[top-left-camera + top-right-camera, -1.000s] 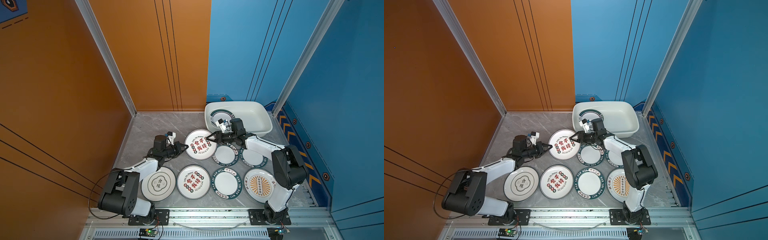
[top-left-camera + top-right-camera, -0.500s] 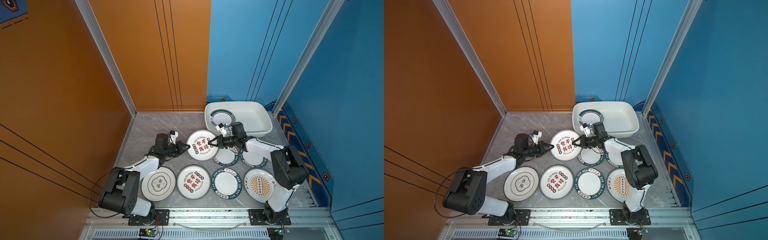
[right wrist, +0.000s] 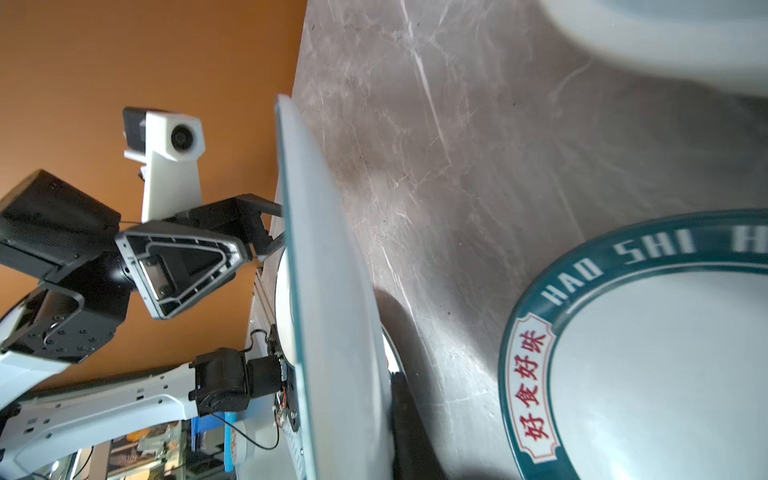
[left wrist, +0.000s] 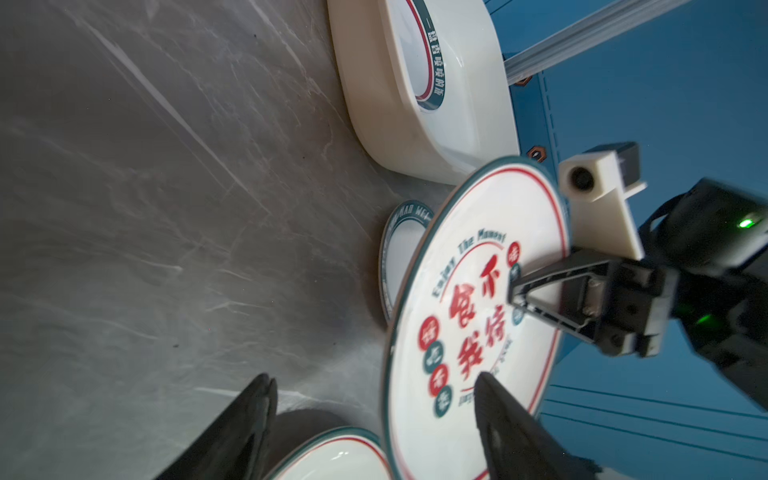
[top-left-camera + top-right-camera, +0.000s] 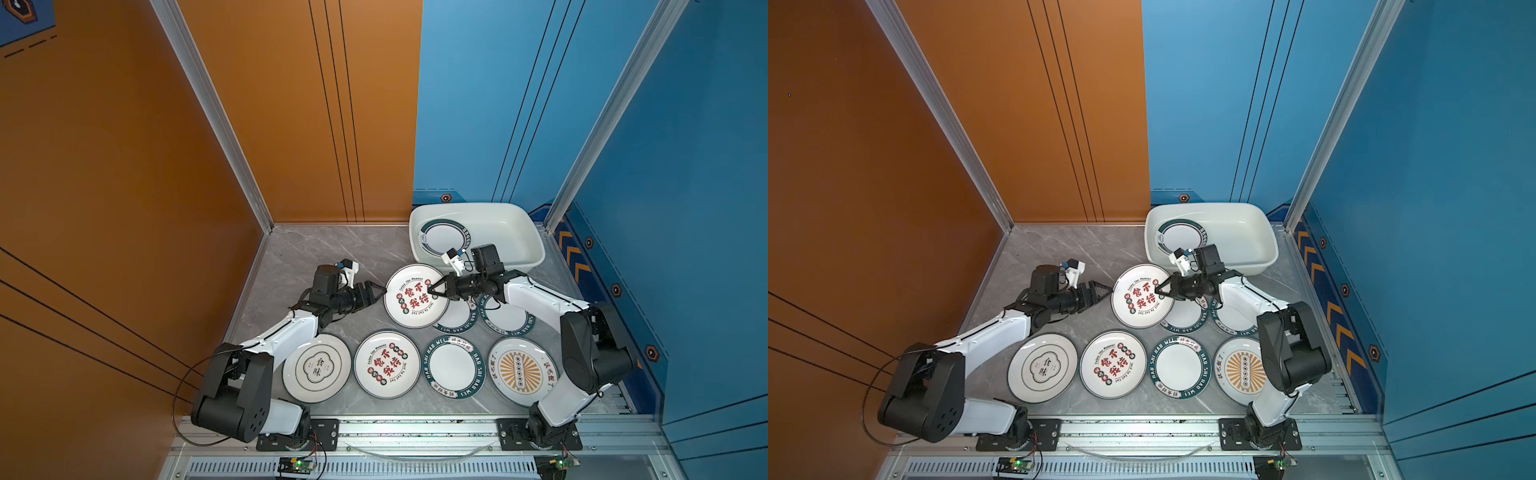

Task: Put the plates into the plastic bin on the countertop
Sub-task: 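Carry the plate into the white bin with right gripper while left gripper withdraws, then lower the red-lettered plate flat onto the stack and open right gripper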

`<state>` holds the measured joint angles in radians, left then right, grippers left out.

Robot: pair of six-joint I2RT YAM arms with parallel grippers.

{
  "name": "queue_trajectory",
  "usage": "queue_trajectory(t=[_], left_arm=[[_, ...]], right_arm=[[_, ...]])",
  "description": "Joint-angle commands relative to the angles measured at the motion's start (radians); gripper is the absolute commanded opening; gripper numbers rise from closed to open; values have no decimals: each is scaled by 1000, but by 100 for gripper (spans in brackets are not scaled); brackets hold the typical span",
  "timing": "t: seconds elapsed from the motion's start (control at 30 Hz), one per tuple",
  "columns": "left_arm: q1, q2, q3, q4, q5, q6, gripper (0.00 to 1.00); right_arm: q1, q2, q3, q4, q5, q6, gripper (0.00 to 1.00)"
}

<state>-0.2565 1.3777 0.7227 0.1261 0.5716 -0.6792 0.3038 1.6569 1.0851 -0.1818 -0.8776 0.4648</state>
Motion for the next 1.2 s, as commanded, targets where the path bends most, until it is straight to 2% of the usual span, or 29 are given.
queue_trajectory(t=[0.0,0.2,0.37,0.57,0.77,0.93,1.17], left_arm=[[-9,-45,18,-64,-84,53,98],[10,-69,-7,-71,-169,36,98],[39,-91,-36,-59,-176,27,98],[58,-119,-46,-68,-142,35,98],[62,-107,-57,-68,-131,50,98],[64,-94,-68,-56,-105,53,98],[68,-94,-79,-65,-109,67,98]], right_arm=[[-40,-60,23,-42,22,-15,0],[-127,-43,133,-30,93,88,0],[-211,35,235,64,161,247,0],[-274,176,411,56,289,339,0],[-280,350,663,-81,406,319,0],[-260,498,863,-196,450,296,0],[-241,632,989,-277,503,275,0]])
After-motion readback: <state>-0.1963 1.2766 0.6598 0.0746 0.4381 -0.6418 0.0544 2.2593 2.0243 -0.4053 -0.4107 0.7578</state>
